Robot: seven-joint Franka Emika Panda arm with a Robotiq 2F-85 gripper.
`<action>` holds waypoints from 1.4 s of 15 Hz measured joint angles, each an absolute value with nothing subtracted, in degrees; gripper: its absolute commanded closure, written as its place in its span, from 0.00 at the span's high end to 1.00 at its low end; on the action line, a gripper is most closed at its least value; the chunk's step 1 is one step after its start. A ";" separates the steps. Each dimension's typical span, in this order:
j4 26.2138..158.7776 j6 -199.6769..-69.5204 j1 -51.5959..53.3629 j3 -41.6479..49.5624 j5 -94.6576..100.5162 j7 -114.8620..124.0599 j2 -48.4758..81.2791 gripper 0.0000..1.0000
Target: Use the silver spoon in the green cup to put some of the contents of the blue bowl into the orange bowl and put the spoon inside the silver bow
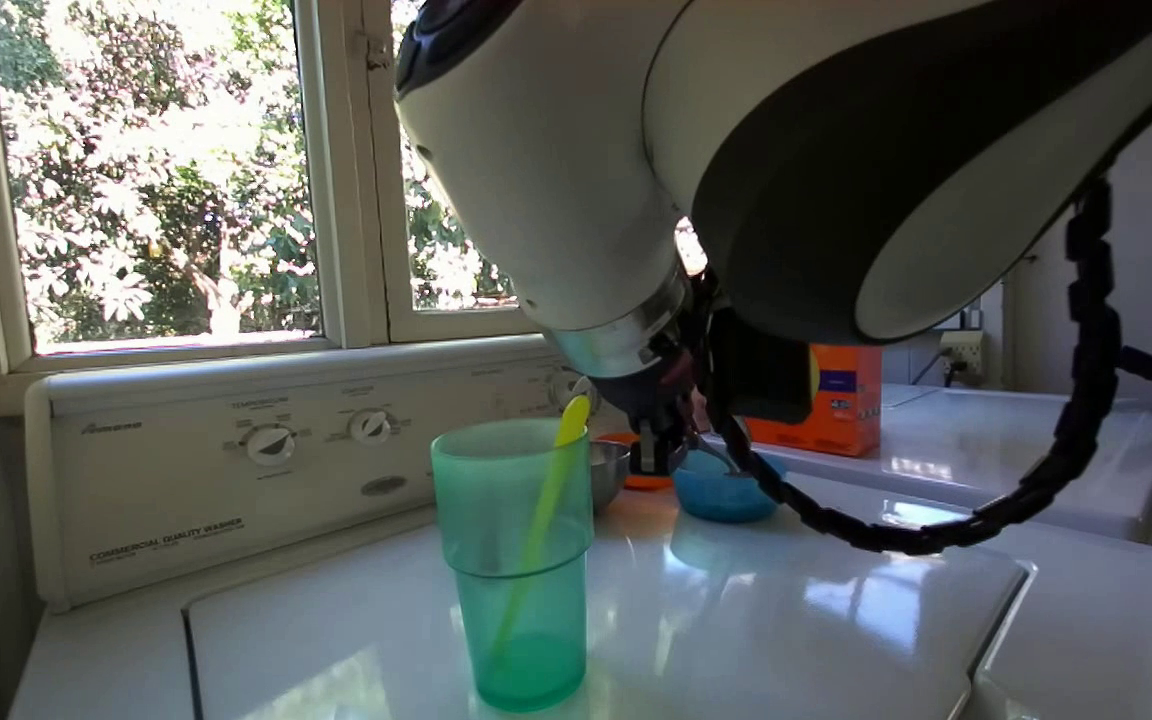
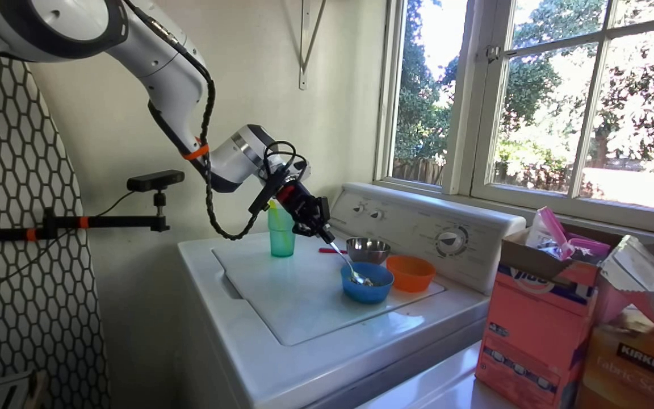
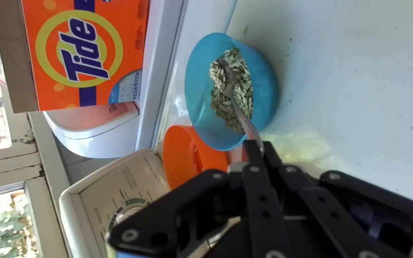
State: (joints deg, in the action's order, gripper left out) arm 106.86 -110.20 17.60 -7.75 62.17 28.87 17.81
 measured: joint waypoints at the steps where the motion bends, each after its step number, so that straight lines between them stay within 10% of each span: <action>1: 106.80 -109.51 17.73 -7.91 62.55 29.59 17.81 0.01; 21: 103.29 -106.66 18.12 -8.95 67.30 30.09 17.77 0.01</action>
State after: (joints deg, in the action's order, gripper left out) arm 103.29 -106.66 18.12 -8.95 67.30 30.09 17.77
